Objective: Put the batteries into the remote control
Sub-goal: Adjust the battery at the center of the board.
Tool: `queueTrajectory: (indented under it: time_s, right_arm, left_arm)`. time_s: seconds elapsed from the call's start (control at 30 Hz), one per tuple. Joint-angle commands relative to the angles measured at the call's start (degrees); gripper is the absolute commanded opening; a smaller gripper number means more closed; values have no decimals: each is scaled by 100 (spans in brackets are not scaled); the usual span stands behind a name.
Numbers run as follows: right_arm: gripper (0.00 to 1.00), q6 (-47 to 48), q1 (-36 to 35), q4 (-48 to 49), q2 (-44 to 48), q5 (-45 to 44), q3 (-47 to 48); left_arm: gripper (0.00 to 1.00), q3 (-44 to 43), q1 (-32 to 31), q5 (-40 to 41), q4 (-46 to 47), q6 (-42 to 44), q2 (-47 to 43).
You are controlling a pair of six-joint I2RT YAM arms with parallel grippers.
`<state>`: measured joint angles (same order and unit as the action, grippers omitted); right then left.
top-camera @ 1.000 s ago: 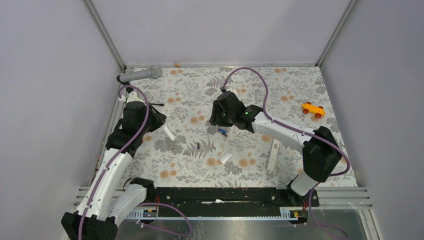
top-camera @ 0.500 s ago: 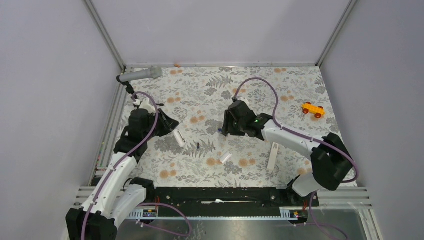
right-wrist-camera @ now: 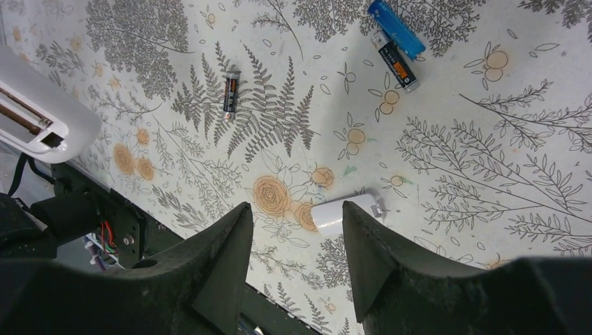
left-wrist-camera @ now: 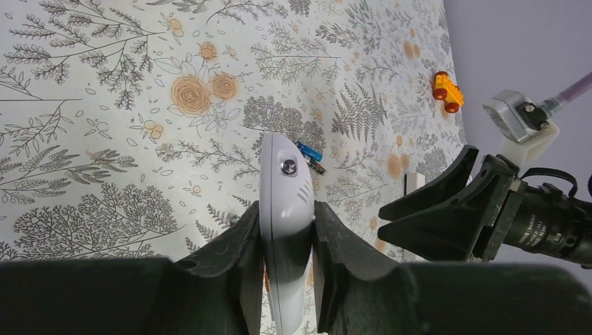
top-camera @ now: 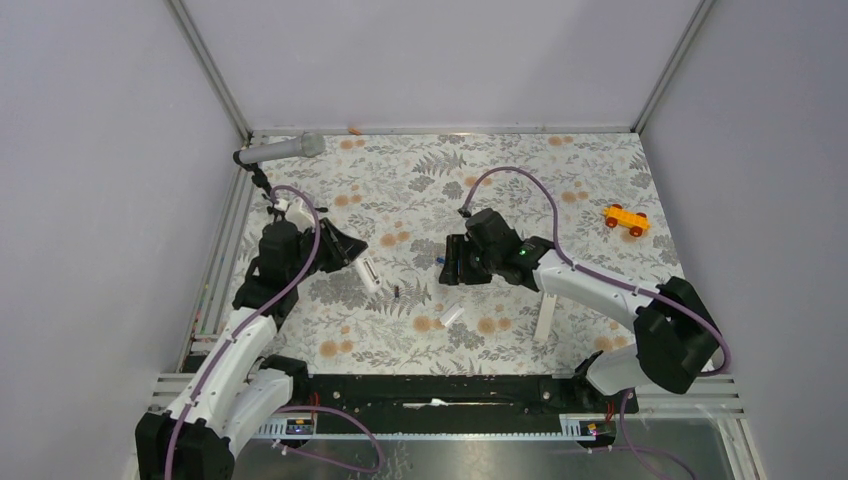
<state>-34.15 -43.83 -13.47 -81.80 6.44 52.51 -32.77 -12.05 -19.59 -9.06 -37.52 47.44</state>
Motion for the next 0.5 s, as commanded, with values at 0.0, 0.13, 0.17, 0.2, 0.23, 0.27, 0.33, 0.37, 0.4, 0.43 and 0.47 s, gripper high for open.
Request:
queueTrajectory:
  time_s: [0.0, 0.13, 0.17, 0.2, 0.23, 0.27, 0.33, 0.37, 0.4, 0.43, 0.47]
  right_arm:
    - [57, -29, -112, 22, -165, 268, 124]
    - [57, -196, -231, 59, -345, 183, 178]
    - [56, -228, -247, 68, -389, 178, 222]
    - [56, -261, -267, 58, -437, 174, 264]
    - [56, -277, -285, 53, -486, 174, 301]
    - [56, -296, -304, 42, -527, 155, 349]
    - [56, -329, -329, 20, -607, 119, 419]
    - [56, -348, -347, 19, -637, 105, 441]
    - [55, -363, -361, 43, -671, 115, 458]
    - [55, -389, -377, 57, -706, 120, 491]
    - [55, -403, -411, 59, -761, 121, 538]
  left_arm:
    - [0, 45, 19, -169, 514, -9, -308]
    - [0, 34, 19, -140, 385, 57, -412]
    - [0, 42, 19, -146, 368, 56, -438]
    - [0, 55, 19, -148, 362, 60, -464]
    - [0, 64, 19, -142, 346, 56, -502]
    - [0, 62, 19, -123, 321, 66, -533]
    - [0, 52, 19, -104, 275, 94, -595]
    - [0, 40, 19, -82, 237, 123, -630]
    - [0, 31, 19, -53, 204, 142, -660]
    - [0, 14, 19, -6, 168, 163, -696]
    - [0, -3, 19, 27, 123, 185, -711]
